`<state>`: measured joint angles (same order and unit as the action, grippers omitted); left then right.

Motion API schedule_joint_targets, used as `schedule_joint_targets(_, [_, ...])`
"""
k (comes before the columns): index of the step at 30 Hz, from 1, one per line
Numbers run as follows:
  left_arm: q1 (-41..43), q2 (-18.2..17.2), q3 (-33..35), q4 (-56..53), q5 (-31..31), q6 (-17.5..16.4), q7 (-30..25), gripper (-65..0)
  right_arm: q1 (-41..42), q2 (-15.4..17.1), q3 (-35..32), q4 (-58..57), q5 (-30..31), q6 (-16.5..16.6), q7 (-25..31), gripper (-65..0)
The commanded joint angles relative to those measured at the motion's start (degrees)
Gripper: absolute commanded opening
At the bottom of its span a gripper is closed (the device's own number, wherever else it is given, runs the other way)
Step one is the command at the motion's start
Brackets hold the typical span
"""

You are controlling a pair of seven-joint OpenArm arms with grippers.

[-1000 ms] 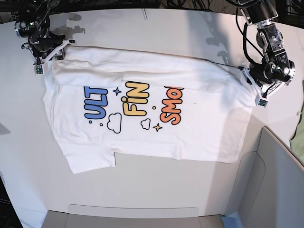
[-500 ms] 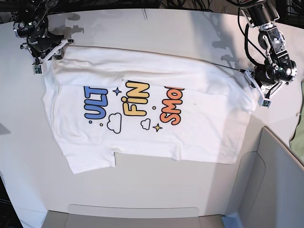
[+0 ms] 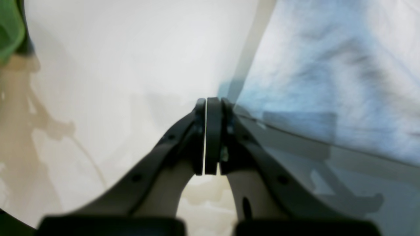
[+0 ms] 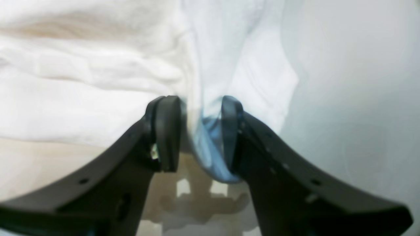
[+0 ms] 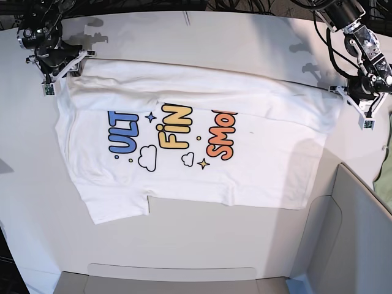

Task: Layout the t-shirt on the table in an organized manner, then fold the t-shirt properly
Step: 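Open both grippers and release the shirt's shoulder edge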

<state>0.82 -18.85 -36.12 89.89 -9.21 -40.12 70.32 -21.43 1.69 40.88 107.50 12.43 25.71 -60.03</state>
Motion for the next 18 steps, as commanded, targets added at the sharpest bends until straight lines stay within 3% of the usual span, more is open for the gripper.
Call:
schedule_joint_targets(1, [0.02, -0.97, -0.32, 0.97, -0.33, 0.12, -0.57, -65.0, 0.02, 0.55, 0.39, 0.58, -0.43, 0.00, 0.03, -43.4])
schedule_joint_targets(9, [0.54, -0.97, -0.32, 1.23, -0.33, 0.12, -0.48, -65.0, -0.06, 0.55, 0.39, 1.20, -0.43, 0.00, 0.21, -43.4])
schedule_joint_targets(18, [0.63, -0.62, -0.32, 10.55, -0.33, 0.12, -0.39, -65.0, -0.24, 0.46, 0.48, 9.20, -0.34, 0.00, 0.21, -43.3])
